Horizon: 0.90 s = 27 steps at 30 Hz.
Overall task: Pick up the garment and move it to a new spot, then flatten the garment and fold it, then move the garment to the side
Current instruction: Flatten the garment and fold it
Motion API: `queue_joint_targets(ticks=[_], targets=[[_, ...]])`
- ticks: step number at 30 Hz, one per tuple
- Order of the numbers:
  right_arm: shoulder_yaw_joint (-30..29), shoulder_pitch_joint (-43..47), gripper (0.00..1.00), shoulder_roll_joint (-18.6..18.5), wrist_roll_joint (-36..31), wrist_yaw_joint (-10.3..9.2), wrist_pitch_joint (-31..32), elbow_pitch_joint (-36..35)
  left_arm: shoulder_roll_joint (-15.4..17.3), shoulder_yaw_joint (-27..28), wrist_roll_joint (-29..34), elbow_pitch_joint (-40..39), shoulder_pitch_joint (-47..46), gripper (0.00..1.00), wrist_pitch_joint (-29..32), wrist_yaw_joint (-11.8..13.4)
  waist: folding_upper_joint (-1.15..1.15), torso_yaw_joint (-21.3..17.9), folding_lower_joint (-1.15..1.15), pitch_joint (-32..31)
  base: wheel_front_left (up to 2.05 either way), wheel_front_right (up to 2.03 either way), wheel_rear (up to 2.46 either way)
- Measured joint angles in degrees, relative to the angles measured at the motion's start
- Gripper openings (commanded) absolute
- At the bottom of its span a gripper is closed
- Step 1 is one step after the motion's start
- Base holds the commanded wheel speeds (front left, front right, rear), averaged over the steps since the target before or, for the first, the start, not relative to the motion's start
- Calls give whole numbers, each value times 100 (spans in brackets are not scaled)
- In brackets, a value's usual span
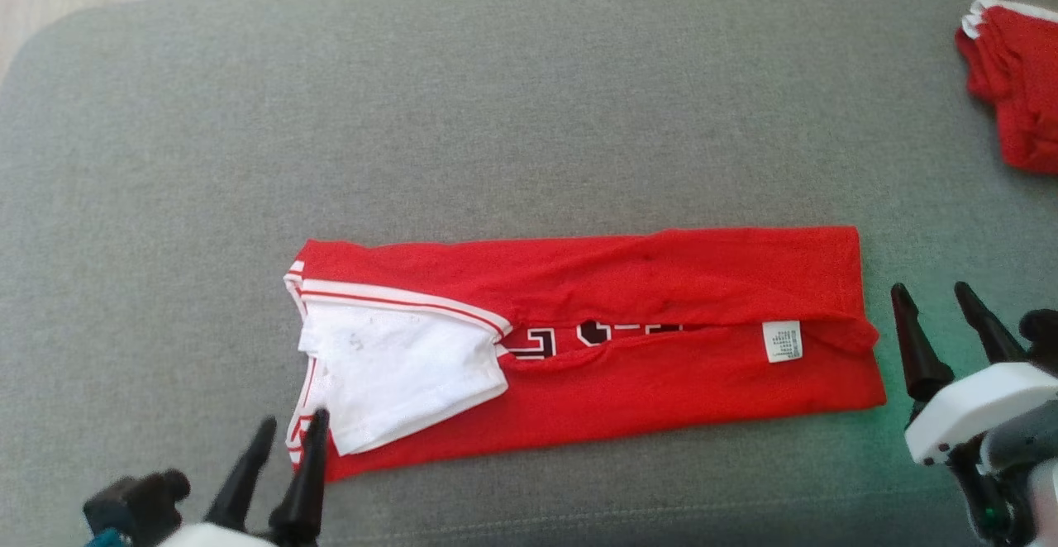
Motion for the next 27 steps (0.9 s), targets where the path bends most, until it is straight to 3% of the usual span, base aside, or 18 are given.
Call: queue_joint_targets(ticks=[7,16,22,27], targets=[[-44,-41,100,162,-137,0,303,34,-109,-24,508,-23,-578,100,-563,42,0,79,0,-115,0,0,0],[60,-699,100,268,-383,0,786,890,-370,23,764,358,-905,100,-994,243,0,126,0,-105,0,0,0],[118,-970,100,267,-536,0,1174,1592,-464,32,838,547,-1057,100,-1081,235,0,268,0,-37,0,0,0],[142,-1143,100,234,-532,0,1302,1774,-510,42,846,683,-1104,100,-1128,183,0,350,0,14,0,0,0]])
